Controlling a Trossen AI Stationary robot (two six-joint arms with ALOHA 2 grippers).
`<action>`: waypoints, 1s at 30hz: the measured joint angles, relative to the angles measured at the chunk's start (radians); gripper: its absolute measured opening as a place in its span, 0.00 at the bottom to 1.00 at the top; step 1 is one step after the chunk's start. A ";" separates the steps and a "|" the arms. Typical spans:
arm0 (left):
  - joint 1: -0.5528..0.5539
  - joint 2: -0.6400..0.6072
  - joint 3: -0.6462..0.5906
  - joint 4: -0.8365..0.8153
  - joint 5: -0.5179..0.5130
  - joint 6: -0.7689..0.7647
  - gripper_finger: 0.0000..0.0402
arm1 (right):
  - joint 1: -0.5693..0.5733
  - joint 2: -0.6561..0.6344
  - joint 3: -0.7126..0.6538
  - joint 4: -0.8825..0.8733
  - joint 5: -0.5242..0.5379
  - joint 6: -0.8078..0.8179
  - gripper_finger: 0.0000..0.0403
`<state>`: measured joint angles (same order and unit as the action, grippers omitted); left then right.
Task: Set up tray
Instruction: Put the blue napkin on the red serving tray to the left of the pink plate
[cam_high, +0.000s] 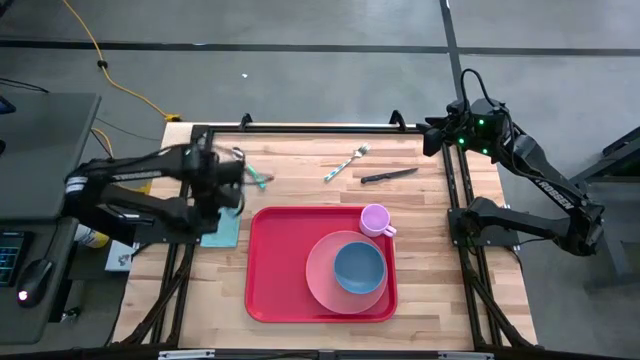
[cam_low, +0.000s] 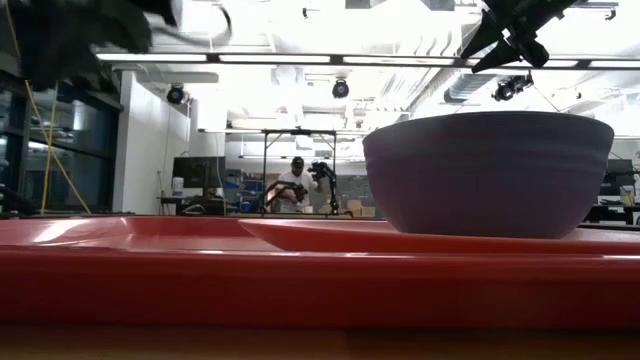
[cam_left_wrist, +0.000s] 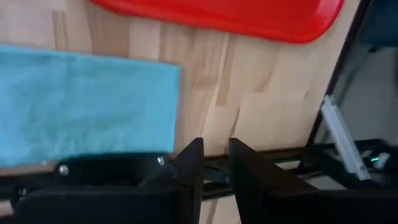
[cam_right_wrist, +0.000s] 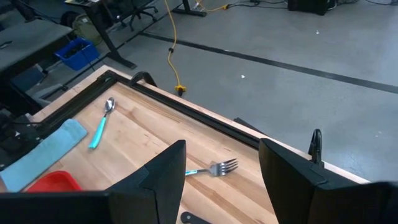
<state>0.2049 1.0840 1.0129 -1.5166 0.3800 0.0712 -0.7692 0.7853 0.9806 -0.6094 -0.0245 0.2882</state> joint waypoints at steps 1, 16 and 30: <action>-0.063 -0.018 0.001 0.011 -0.015 -0.059 0.26 | 0.000 0.000 0.000 0.000 -0.001 0.001 0.45; -0.948 0.036 -0.025 0.155 -0.494 -0.777 0.26 | 0.000 0.000 0.000 0.014 -0.009 0.000 0.45; -1.109 0.413 -0.027 0.216 -0.651 -1.040 0.26 | 0.000 0.000 0.000 0.023 -0.018 -0.001 0.45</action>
<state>-0.9044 1.4969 0.9855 -1.3003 -0.2712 -0.9687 -0.7692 0.7853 0.9806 -0.5861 -0.0424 0.2876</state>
